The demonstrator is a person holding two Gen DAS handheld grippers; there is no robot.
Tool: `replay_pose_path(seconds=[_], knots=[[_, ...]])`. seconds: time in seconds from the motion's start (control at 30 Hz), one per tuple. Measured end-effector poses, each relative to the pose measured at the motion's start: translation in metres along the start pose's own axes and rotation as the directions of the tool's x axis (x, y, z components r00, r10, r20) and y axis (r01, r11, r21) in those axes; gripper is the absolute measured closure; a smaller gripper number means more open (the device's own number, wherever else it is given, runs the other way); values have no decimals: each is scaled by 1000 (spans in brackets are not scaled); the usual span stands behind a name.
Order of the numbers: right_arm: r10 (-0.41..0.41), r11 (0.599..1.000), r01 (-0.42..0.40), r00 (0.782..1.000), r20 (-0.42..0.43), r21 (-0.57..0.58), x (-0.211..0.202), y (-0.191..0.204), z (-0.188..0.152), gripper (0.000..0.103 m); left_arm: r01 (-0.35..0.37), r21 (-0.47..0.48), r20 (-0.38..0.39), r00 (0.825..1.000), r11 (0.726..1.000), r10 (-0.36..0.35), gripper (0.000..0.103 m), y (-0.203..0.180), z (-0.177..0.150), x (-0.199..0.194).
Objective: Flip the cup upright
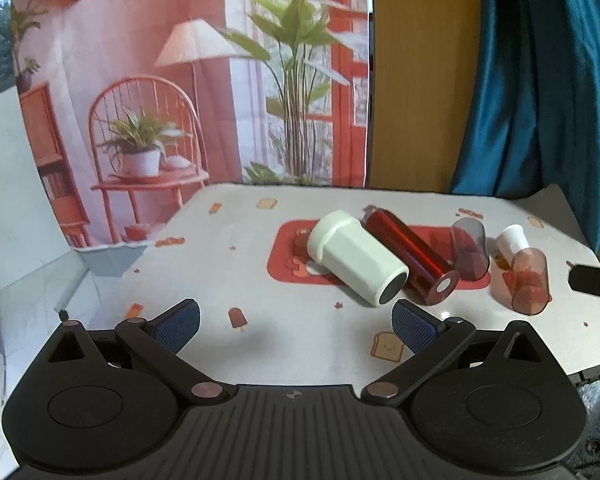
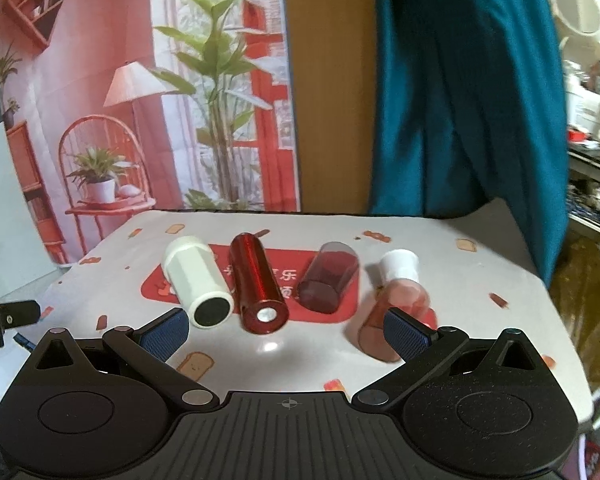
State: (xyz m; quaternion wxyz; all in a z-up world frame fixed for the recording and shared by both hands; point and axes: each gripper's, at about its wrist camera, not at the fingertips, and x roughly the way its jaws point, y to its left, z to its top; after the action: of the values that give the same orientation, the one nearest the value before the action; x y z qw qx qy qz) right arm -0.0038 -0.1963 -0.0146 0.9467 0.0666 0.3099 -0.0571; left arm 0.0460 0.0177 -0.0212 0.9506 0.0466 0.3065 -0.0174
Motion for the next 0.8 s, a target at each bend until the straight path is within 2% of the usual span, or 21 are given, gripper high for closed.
replay_pose_path(seconds=[0.27,0.47,0.57,0.8], knots=[[100,987,-109,992,-81,-117,73,18,27,0,-29,-36,-55,998,999,27,0,19,9,41],[175,966,-199,973,-153,-165,136,35,42,0,-96,-87,-92,992,992,88,0,47,20,76],[199,960,-230,962,-186,-161,165,42,45,6,-98,-117,-108,990,988,86,0,59,24,90],[218,938,-272,945,-243,-216,216,70,38,11,-97,-162,-147,986,982,73,0,70,26,117]])
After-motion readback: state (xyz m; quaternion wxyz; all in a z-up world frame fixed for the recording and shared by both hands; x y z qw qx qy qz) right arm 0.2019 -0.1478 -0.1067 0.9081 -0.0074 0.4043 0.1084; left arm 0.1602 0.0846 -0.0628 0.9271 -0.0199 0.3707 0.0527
